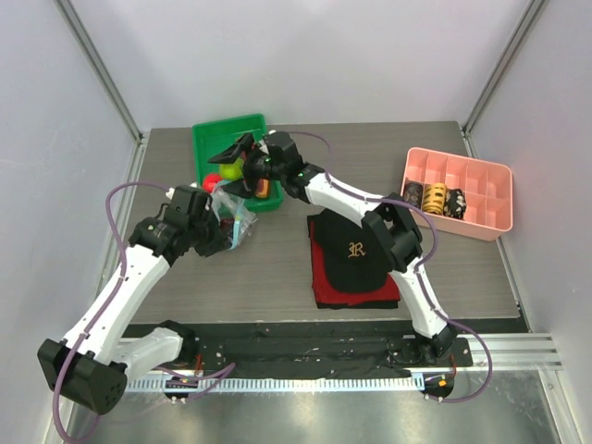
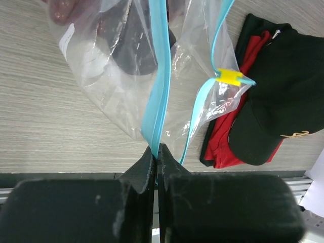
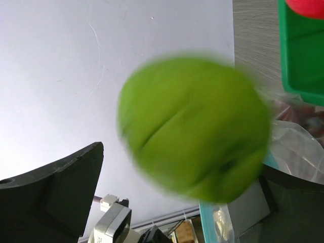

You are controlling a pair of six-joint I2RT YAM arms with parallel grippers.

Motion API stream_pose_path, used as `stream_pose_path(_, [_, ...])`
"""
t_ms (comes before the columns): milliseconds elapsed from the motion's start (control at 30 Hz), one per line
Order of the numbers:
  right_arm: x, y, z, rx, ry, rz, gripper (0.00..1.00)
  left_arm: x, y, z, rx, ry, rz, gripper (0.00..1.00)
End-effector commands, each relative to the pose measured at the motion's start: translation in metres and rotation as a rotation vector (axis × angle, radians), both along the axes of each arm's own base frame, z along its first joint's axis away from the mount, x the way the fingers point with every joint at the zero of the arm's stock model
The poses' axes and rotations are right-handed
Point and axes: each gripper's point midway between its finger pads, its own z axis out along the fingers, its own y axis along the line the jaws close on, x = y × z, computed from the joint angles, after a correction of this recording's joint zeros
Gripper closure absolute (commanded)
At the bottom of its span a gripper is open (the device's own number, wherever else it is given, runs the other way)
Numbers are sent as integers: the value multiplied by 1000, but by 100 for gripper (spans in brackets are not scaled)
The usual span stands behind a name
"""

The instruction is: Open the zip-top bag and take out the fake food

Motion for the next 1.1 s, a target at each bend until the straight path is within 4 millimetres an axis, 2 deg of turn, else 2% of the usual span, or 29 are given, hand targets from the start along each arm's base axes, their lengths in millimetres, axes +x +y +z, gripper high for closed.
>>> stream_pose_path(0, [-7, -6, 80, 62, -177, 36, 1, 2, 1, 13, -13, -44, 6, 100])
stream_pose_path(33, [-11, -9, 73, 47, -170, 41, 1, 0, 2, 14, -15, -45, 8, 100])
stream_pose_path(100, [-22, -18, 74, -4, -202, 62, 0, -6, 2, 12, -17, -36, 2, 100])
stream_pose_path(200, [-39, -30, 52, -77, -203, 115, 0, -20, 5, 13, -29, -38, -10, 100])
stream_pose_path(233, [-48, -36, 48, -103, -219, 131, 0, -25, 5, 12, -37, -40, -21, 100])
stream_pose_path(267, [-59, -37, 47, -127, -250, 160, 0, -30, 6, 19, -56, -75, -29, 100])
stream_pose_path(300, [-69, -46, 29, -218, -302, 206, 0, -33, 7, 21, -59, -92, -27, 100])
stream_pose_path(367, [-93, -54, 32, -294, -389, 261, 0, -39, 10, 29, -68, -137, -43, 100])
stream_pose_path(400, [-108, -65, 17, -390, -449, 330, 0, -42, 9, 32, -75, -148, -58, 100])
stream_pose_path(433, [-114, -71, 23, -435, -490, 332, 2, -42, 8, 35, -82, -162, -68, 100])
stream_pose_path(500, [-140, -82, 13, -519, -520, 420, 16, -43, 5, 38, -98, -183, -85, 100])
stream_pose_path(533, [-138, -87, 13, -576, -547, 390, 22, -42, 2, 38, -113, -189, -97, 100])
stream_pose_path(567, [-145, -93, 24, -605, -586, 375, 26, -42, -1, 38, -124, -190, -104, 100])
stream_pose_path(600, [-157, -97, 22, -655, -593, 392, 29, -41, -3, 37, -132, -185, -109, 100])
stream_pose_path(633, [-156, -100, 30, -694, -636, 372, 30, -40, -6, 37, -143, -184, -114, 100])
stream_pose_path(667, [-148, -107, 27, -769, -645, 329, 33, -39, -6, 37, -145, -184, -114, 100])
stream_pose_path(700, [-156, -117, 18, -845, -615, 352, 37, -39, -7, 36, -147, -182, -116, 100])
stream_pose_path(733, [-155, -119, 26, -873, -632, 342, 40, -38, -8, 38, -150, -188, -118, 100])
stream_pose_path(800, [-154, -132, 13, -1007, -632, 341, 41, -36, -9, 41, -159, -204, -121, 100])
stream_pose_path(833, [-160, -130, 17, -1015, -647, 347, 41, -36, -10, 43, -162, -211, -124, 100])
stream_pose_path(900, [-169, -124, 23, -966, -643, 358, 47, -35, -11, 46, -174, -224, -124, 100])
stream_pose_path(933, [-172, -123, 15, -962, -621, 360, 51, -36, -12, 47, -184, -231, -121, 100])
stream_pose_path(1000, [-181, -107, 15, -875, -601, 376, 64, -34, -14, 51, -200, -252, -124, 100])
stream_pose_path(1033, [-184, -107, 1, -880, -571, 387, 68, -34, -15, 52, -207, -257, -126, 100])
stream_pose_path(1067, [-183, -103, -4, -871, -560, 389, 75, -34, -15, 55, -215, -270, -125, 100])
